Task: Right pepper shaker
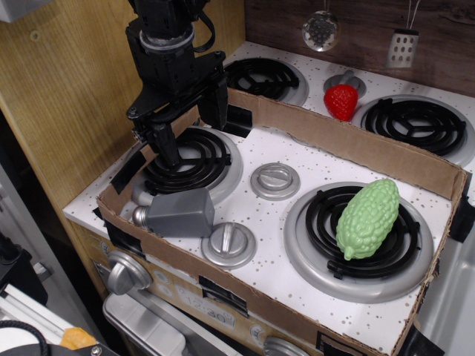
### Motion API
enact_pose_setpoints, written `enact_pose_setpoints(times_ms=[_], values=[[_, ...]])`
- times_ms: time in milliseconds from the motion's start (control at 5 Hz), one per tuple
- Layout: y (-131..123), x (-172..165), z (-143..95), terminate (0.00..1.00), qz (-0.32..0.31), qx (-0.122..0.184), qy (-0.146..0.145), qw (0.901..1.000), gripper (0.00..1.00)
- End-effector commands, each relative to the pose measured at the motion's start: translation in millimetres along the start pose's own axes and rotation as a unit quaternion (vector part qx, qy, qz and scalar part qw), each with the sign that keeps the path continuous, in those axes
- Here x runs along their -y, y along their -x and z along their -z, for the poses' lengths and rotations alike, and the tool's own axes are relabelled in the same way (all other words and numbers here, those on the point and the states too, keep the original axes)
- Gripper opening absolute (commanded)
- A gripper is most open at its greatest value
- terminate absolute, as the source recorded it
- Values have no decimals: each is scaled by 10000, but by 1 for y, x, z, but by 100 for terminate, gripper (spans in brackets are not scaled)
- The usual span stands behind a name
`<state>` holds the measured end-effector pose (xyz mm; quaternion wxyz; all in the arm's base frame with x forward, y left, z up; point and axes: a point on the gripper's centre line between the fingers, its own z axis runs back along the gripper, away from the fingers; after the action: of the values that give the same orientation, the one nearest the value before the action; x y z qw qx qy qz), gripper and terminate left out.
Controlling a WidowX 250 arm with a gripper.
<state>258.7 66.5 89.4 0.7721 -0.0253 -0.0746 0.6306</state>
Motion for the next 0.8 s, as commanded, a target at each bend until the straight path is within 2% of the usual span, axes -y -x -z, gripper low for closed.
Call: enact_pose_setpoints(times_ms=[0,200,400,600], values=[[0,0,0,0,0,0,0,10000,100],[-1,-3,-9,0,-1119,63,59,9937,100],[-3,-5,-16,0,-1896,103,203,9816,100],[-4,-6,-18,0,-2418,74,246,9700,100]])
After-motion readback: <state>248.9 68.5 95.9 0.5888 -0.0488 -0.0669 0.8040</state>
